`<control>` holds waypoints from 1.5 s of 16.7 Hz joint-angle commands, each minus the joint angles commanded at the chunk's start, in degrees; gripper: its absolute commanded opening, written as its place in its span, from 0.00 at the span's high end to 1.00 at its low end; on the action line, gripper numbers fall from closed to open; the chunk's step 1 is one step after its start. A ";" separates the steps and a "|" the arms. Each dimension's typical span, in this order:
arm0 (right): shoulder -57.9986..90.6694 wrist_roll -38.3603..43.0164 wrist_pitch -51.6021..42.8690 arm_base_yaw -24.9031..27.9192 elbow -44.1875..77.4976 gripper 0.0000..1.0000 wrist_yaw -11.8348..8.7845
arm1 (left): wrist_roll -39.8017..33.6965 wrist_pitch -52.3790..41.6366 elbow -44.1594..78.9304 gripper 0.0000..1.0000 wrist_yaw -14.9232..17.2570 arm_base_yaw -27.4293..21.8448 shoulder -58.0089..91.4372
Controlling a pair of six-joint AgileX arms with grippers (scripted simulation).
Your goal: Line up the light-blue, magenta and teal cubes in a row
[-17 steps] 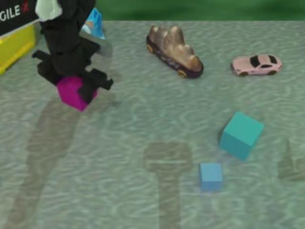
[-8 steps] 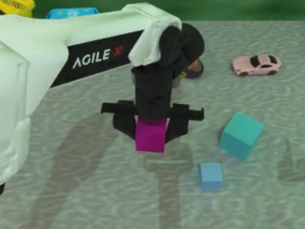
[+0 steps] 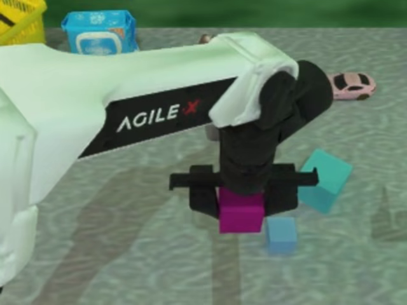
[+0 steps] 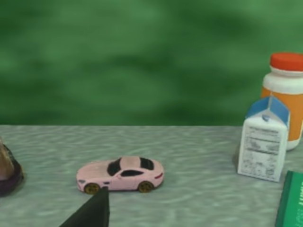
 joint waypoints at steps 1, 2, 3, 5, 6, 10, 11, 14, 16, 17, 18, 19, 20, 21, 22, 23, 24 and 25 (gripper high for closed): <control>0.00 0.00 0.00 0.00 0.00 0.00 0.00 | 0.00 0.00 0.00 1.00 0.00 0.00 0.00; 0.00 0.00 0.00 0.00 0.00 0.00 0.00 | 0.00 0.00 0.00 1.00 0.00 0.00 0.00; 0.00 0.00 0.00 0.00 0.00 0.00 0.00 | 0.16 -0.04 0.16 1.00 0.05 0.23 0.25; 0.00 0.00 0.00 0.00 0.00 0.00 0.00 | 0.28 0.93 -0.48 1.00 0.01 0.15 0.48; 0.00 0.00 0.00 0.00 0.00 0.00 0.00 | 0.35 2.22 -1.31 1.00 0.00 0.12 0.80; 0.00 0.00 0.00 0.00 0.00 0.00 0.00 | 0.43 9.67 -6.39 1.00 -0.03 0.28 3.00; 0.00 0.00 0.00 0.00 0.00 0.00 0.00 | 0.40 11.44 -7.62 1.00 0.00 0.35 3.57; 0.00 0.00 0.00 0.00 0.00 0.00 0.00 | 0.43 13.93 -9.47 1.00 0.04 0.37 4.46; 0.00 0.00 0.00 0.00 0.00 0.00 0.00 | 0.43 13.93 -9.47 1.00 0.04 0.37 4.46; 0.00 0.00 0.00 0.00 0.00 0.00 0.00 | 0.43 13.93 -9.47 1.00 0.04 0.37 4.46; 0.00 0.00 0.00 0.00 0.00 0.00 0.00 | 0.43 13.93 -9.47 0.92 0.04 0.37 4.46; 0.00 0.00 0.00 0.00 0.00 0.00 0.00 | 0.43 13.93 -9.47 0.85 0.04 0.37 4.46; 0.00 0.00 0.00 0.00 0.00 0.00 0.00 | 0.43 13.93 -9.47 0.77 0.04 0.37 4.46; 0.00 0.00 0.00 0.00 0.00 0.00 0.00 | 0.43 13.93 -9.47 0.70 0.04 0.37 4.46; 0.00 0.00 0.00 0.00 0.00 0.00 0.00 | 0.43 13.93 -9.47 0.62 0.04 0.37 4.46; 0.00 0.00 0.00 0.00 0.00 0.00 0.00 | 0.43 13.93 -9.47 0.55 0.04 0.37 4.46; 0.00 0.00 0.00 0.00 0.00 0.00 0.00 | 0.43 13.93 -9.47 0.47 0.04 0.37 4.46; 0.00 0.00 0.00 0.00 0.00 0.00 0.00 | 0.43 13.93 -9.47 0.40 0.04 0.37 4.46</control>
